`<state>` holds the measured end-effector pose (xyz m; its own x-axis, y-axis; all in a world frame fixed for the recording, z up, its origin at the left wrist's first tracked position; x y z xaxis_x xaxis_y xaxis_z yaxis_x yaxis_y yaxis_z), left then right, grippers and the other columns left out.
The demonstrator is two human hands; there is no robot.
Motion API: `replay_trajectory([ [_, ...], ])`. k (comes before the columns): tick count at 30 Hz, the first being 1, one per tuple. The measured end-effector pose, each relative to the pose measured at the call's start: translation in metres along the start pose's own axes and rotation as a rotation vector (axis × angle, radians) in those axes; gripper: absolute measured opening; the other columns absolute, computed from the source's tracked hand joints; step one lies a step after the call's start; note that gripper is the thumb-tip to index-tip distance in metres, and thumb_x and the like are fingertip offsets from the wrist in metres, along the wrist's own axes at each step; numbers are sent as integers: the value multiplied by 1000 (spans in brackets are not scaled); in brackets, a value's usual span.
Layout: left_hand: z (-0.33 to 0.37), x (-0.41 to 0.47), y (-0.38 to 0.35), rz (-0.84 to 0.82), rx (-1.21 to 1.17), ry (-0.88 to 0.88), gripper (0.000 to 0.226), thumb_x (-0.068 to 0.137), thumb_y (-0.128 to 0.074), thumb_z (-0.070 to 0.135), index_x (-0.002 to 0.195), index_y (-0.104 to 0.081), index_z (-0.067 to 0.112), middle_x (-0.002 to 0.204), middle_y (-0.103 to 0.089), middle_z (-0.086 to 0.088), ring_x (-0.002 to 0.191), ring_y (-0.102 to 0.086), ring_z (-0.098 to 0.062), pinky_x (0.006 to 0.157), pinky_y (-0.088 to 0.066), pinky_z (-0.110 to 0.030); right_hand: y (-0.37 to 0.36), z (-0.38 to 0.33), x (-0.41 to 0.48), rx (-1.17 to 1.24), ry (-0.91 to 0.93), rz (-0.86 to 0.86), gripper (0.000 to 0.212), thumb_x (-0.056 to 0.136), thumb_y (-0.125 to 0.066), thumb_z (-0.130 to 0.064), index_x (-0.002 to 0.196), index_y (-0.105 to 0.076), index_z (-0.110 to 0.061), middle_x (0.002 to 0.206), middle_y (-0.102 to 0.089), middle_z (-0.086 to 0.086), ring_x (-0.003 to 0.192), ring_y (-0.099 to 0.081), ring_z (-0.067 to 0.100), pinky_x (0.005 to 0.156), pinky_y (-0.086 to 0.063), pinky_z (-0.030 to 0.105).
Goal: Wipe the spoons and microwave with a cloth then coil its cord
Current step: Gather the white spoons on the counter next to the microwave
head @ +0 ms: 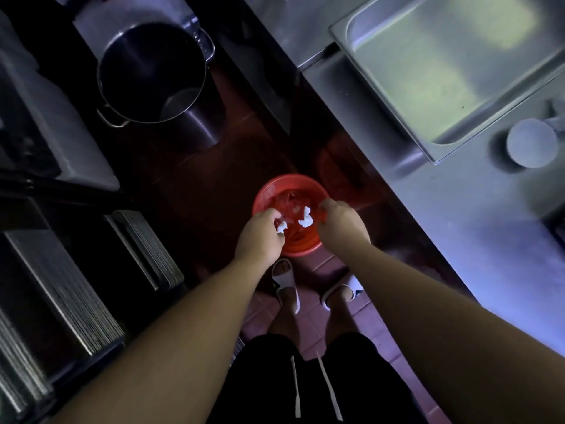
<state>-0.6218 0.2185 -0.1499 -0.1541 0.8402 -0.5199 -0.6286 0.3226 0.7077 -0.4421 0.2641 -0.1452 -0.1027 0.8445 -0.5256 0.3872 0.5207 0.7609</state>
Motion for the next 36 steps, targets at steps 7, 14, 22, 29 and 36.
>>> replay_trajectory([
  [7,9,-4,-7,-55,80,-8,41,92,-69,19,132,-63,24,132,-63,0,117,-63,-23,96,-53,-35,2,14,-14,30,-13,-27,38,86,-58,-12,123,-64,-11,119,-63,19,105,-63,41,88,-53,42],
  [14,49,-15,-14,-91,144,-30,39,91,-70,29,129,-63,28,131,-61,4,111,-66,-22,90,-56,-38,29,39,-30,56,-28,-2,35,89,-56,-17,122,-65,-13,117,-65,16,107,-62,39,89,-51,40],
  [22,140,-36,-37,-158,265,-147,39,92,-63,25,130,-61,31,134,-58,6,117,-63,-23,99,-53,-44,95,102,-54,138,-100,67,20,92,-56,-19,109,-62,-11,111,-64,17,104,-63,39,85,-48,39],
  [29,242,-52,-68,-186,394,-301,27,91,-58,18,116,-65,26,121,-63,1,111,-64,-26,94,-54,-42,161,189,-78,201,-192,104,34,92,-58,-16,126,-60,-11,125,-59,13,116,-57,34,90,-46,35],
  [36,344,-45,-85,-172,382,-401,28,90,-58,20,118,-65,21,119,-66,-1,109,-64,-26,93,-54,-39,227,244,-82,278,-233,229,35,98,-54,-19,131,-57,-9,132,-57,14,119,-56,33,92,-44,34],
])
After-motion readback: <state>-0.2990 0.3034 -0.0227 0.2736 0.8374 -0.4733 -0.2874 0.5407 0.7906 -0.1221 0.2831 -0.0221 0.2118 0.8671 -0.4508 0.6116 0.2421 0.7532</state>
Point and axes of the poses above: each hand's wrist, its own x-axis towards the middle knuckle, its own y-axis out of the back of the hand, z = x × y, the point moved 5 cm from there along x, towards the middle knuckle
